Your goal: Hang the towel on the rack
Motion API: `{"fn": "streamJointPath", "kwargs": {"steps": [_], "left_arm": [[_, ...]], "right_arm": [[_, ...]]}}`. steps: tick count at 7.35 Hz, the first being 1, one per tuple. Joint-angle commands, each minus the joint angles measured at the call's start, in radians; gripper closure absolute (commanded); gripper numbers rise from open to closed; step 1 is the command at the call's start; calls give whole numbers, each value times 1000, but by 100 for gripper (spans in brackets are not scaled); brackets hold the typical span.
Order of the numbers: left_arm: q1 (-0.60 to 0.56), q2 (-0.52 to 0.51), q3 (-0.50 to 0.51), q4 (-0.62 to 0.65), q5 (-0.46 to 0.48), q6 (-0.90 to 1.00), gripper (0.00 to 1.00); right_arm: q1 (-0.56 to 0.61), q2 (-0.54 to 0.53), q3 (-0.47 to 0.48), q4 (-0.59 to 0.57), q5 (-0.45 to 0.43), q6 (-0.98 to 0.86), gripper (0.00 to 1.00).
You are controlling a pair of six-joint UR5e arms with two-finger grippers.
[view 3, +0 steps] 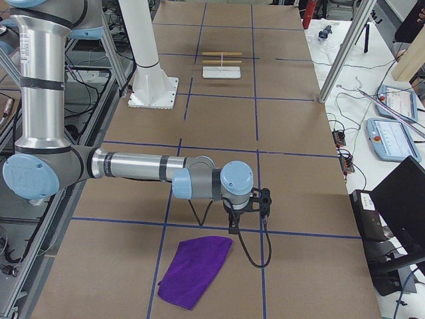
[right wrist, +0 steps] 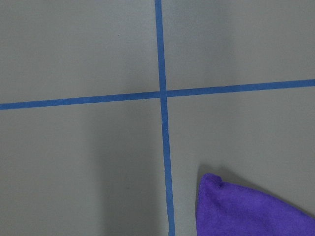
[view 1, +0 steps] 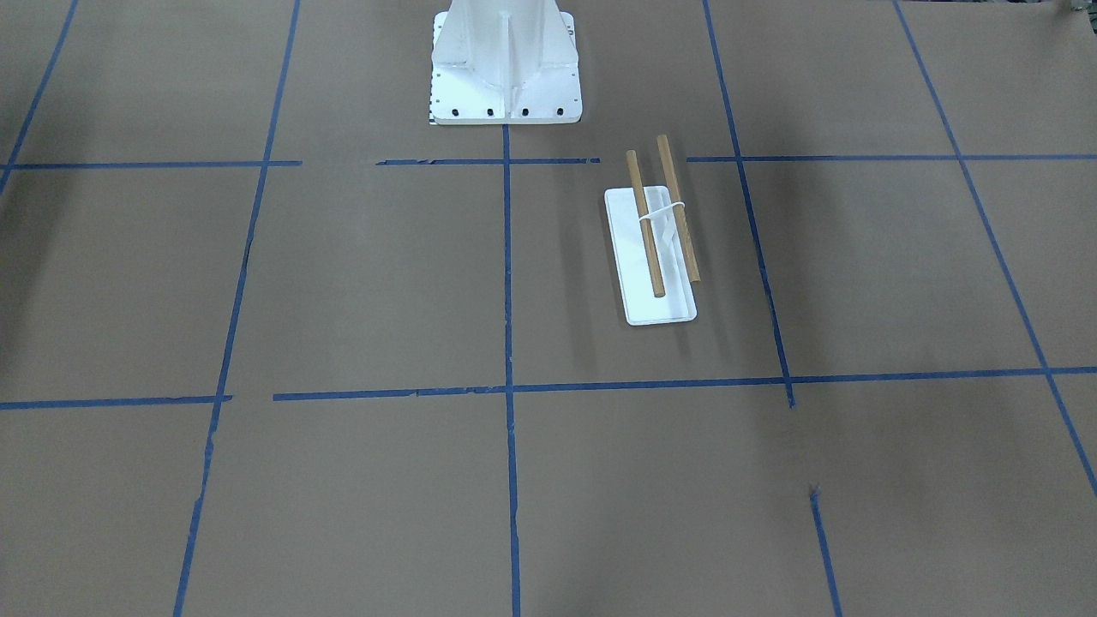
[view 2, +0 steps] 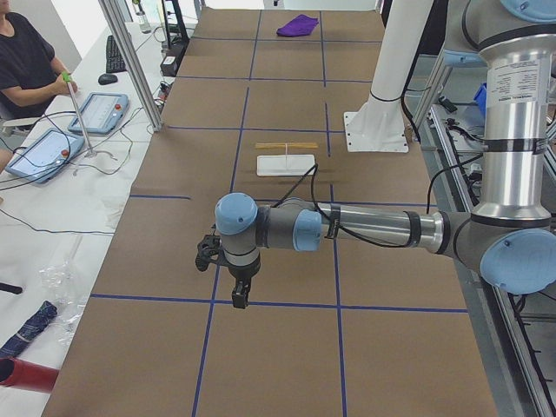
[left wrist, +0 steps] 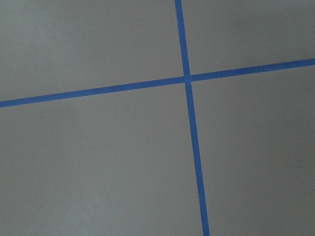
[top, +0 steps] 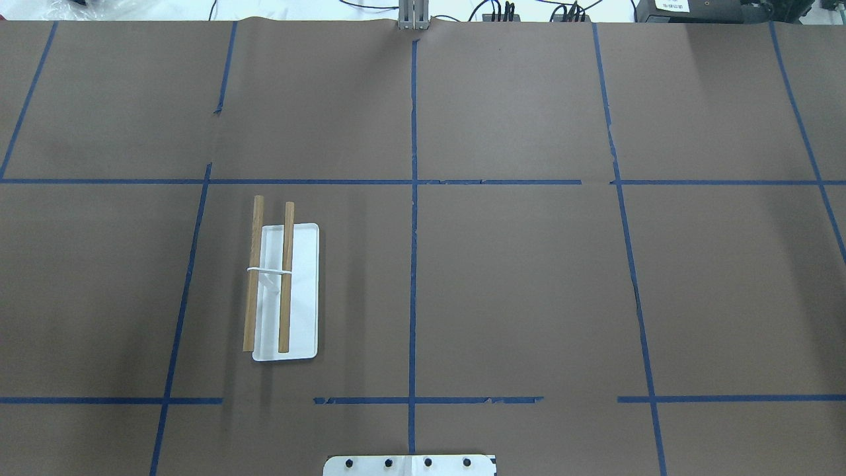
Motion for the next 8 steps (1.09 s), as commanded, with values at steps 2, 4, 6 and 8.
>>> {"fn": "streamJointPath", "kwargs": {"steps": [2, 4, 6, 8], "left_arm": [[0, 0, -1, -3, -26, 0, 0], [0, -2, -3, -3, -67, 0, 0], [0, -2, -9, -5, -71, 0, 0], [0, -2, -12, -5, -72, 0, 0]], "right_arm": [[0, 11, 5, 4, -6, 15, 0], [-7, 17, -7, 1, 1, 21, 0], [-48, 23, -66, 2, 17, 21, 0], [-57, -7, -175, 208, -9, -20, 0]]}}
